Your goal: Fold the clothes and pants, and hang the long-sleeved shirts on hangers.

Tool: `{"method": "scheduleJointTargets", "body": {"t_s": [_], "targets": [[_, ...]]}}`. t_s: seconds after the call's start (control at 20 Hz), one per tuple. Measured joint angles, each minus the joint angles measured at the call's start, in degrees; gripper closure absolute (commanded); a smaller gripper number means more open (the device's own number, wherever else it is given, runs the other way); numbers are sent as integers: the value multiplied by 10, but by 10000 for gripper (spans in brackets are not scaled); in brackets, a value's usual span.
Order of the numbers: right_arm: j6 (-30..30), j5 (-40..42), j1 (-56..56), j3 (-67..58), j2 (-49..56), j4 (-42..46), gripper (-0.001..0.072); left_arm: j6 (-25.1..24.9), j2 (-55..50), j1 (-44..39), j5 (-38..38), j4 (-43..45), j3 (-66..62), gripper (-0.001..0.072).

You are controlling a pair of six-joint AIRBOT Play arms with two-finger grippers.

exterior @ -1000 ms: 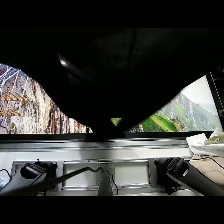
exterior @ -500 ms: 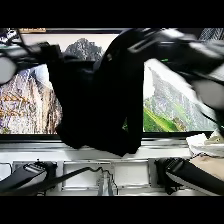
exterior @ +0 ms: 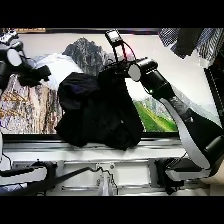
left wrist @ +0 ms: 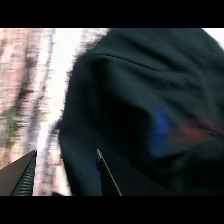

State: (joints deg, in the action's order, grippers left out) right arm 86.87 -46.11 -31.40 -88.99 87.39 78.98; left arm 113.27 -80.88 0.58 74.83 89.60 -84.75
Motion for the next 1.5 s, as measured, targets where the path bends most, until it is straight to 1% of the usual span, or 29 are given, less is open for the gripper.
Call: {"method": "scheduleJointTargets", "body": {"t_s": [0.15, 0.35, 0.4, 0.5, 0.6, 0.75, 0.85, 1.2, 1.4, 1.45, 1.5], "targets": [[-11, 4, 1, 0, 12, -15, 674, -9, 38, 35, 20, 42, 5, 308], [-21, 11, 2, 0, 16, -20, 675, -16, 112, 81, 21, 144, 58, 315], [-22, 13, 2, 0, 17, -21, 675, -16, 128, 97, 14, 161, 81, 377], [-24, 14, 2, 0, 18, -21, 675, -21, 148, 129, -10, 175, 125, 383], [-30, 13, 2, 0, 18, -22, 675, -38, 156, 154, -45, 176, 158, 383], [-36, 13, 2, 0, 18, -22, 675, -66, 147, 171, -94, 185, 182, 383], [-40, 13, 2, 0, 18, -23, 675, -75, 131, 176, -113, 200, 188, 384], [-54, 8, 2, 0, 18, -23, 675, -85, 61, 184, -145, 251, 195, 384], [-55, 6, 2, 0, 18, -22, 675, -87, 35, 196, -156, 266, 195, 386], [-56, 6, 2, 0, 18, -22, 675, -87, 30, 200, -159, 268, 195, 396], [-56, 6, 2, 0, 18, -22, 675, -87, 25, 203, -161, 270, 195, 462]]}}
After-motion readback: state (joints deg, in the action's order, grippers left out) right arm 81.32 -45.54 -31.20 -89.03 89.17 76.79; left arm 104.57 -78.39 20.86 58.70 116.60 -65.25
